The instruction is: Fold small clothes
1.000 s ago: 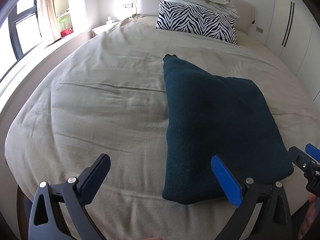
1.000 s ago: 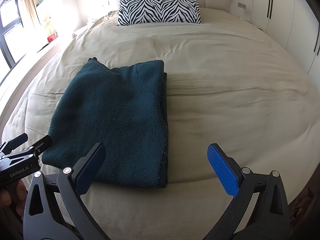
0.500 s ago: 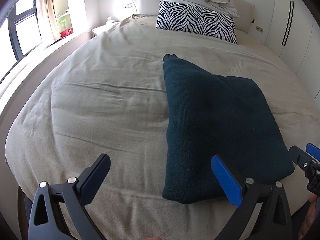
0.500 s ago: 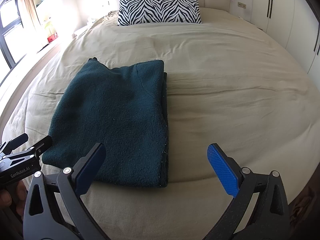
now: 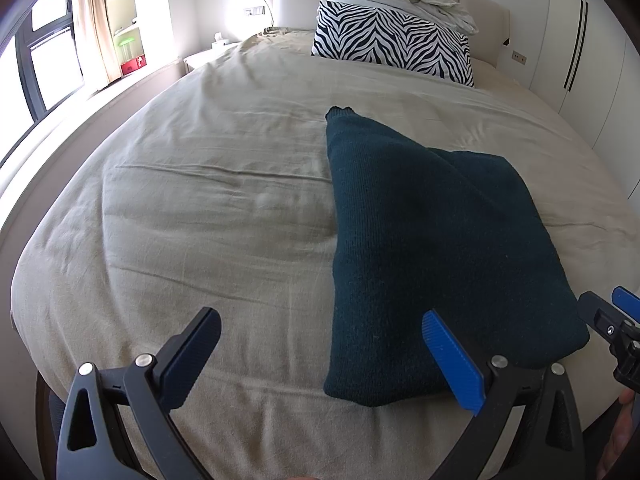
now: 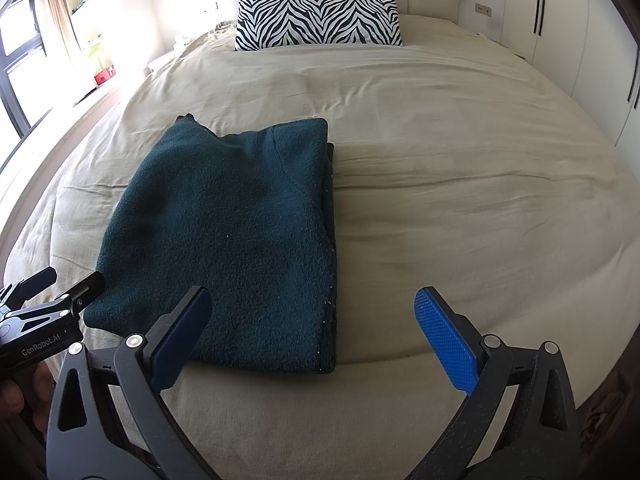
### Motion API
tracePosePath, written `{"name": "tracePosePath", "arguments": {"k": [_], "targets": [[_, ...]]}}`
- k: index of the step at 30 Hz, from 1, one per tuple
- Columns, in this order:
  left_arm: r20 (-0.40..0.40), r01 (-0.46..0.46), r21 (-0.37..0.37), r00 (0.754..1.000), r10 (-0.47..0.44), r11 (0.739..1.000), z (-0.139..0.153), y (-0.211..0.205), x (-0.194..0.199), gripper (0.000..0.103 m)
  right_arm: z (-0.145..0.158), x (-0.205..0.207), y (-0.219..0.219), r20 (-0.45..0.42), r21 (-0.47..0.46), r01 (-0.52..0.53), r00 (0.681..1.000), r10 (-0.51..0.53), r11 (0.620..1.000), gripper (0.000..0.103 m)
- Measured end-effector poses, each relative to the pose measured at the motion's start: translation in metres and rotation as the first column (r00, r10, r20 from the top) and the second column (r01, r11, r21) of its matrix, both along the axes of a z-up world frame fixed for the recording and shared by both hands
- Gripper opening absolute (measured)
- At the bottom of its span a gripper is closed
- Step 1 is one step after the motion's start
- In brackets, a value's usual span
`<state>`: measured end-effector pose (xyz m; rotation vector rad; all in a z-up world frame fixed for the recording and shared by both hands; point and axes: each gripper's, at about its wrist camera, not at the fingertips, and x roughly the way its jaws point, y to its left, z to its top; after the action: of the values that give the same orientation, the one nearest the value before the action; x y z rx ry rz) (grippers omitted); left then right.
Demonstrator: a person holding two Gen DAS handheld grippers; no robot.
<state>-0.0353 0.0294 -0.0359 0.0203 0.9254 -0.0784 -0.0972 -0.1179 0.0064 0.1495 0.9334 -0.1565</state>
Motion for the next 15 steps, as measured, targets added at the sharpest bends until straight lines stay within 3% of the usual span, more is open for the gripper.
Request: {"name": "tracePosePath", "arguments": {"k": [15], "targets": [[-0.002, 0.0, 0.002, 1.0, 0.0, 1.0, 0.0001, -0.0001, -0.0002, 0.103, -0.0012, -0.0007, 0.0016, -0.002, 0.003, 0.001, 1.0, -0.001, 1.0, 0.103]]}}
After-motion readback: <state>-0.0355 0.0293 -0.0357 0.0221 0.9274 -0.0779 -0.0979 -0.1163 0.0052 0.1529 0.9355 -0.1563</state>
